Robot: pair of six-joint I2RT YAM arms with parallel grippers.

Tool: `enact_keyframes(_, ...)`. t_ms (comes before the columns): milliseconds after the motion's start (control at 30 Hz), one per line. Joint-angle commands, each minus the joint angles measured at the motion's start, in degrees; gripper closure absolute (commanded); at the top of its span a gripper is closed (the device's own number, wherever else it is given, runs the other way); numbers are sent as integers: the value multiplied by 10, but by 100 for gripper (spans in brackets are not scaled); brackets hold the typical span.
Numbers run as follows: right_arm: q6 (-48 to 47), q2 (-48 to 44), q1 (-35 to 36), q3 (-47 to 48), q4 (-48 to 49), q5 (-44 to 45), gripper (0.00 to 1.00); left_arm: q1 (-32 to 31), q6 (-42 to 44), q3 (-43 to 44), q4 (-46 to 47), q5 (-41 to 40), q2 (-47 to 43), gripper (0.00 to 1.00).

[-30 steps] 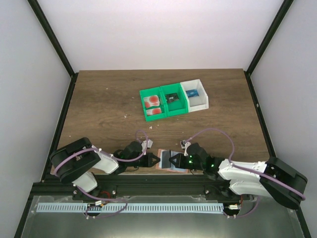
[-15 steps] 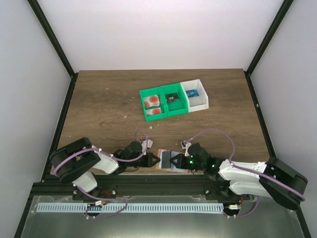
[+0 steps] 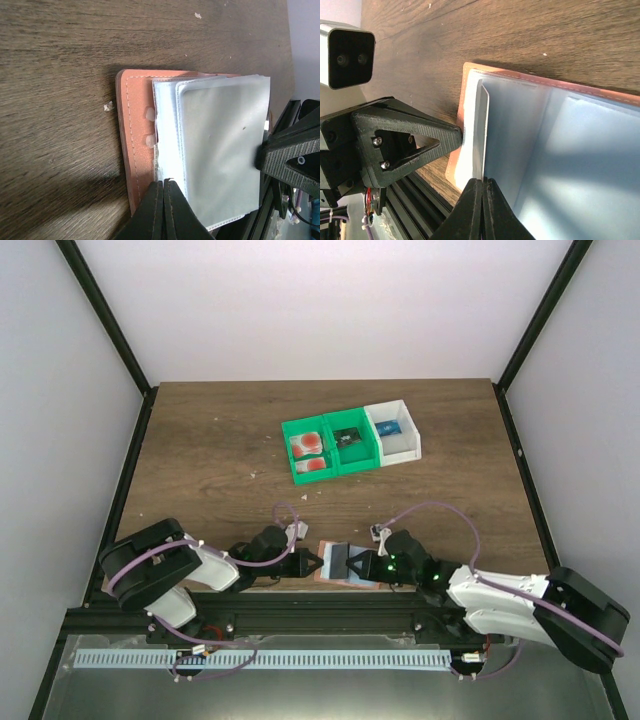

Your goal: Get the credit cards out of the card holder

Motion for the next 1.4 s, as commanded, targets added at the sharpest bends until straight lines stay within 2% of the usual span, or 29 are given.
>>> enact_keyframes(0, 0, -19, -10, -15, -21, 13, 100, -1, 8, -21, -108, -27, 12, 100)
enact_keyframes(167, -16, -11, -14, -1, -37, 3, 99, -1, 4, -23, -110, -32, 4, 100)
enact_keyframes(567, -18, 35, -16, 2, 50, -40, 99, -1, -1, -22, -125, -37, -6, 100)
enact_keyframes(633, -15, 40, -17, 2, 57, -48, 97, -1, -3, -22, -124, -37, -7, 100)
enact_keyframes(733, -11, 44, -18, -2, 62, -50, 100, -3, -4, -22, -123, -40, -5, 100)
enact_keyframes(1167, -2, 6, -26, -15, 47, -37, 100, -10, -14, -23, -126, -42, 3, 100)
enact_keyframes(1233, -3, 11, -26, -10, 42, -36, 94, -12, -16, -22, -128, -44, 3, 100)
enact_keyframes(1267, -5, 15, -26, -9, 42, -37, 99, -12, -16, -21, -129, -45, 3, 100)
enact_keyframes(1367, -2, 22, -25, -8, 35, -31, 99, -14, -19, -21, -129, -46, 6, 100)
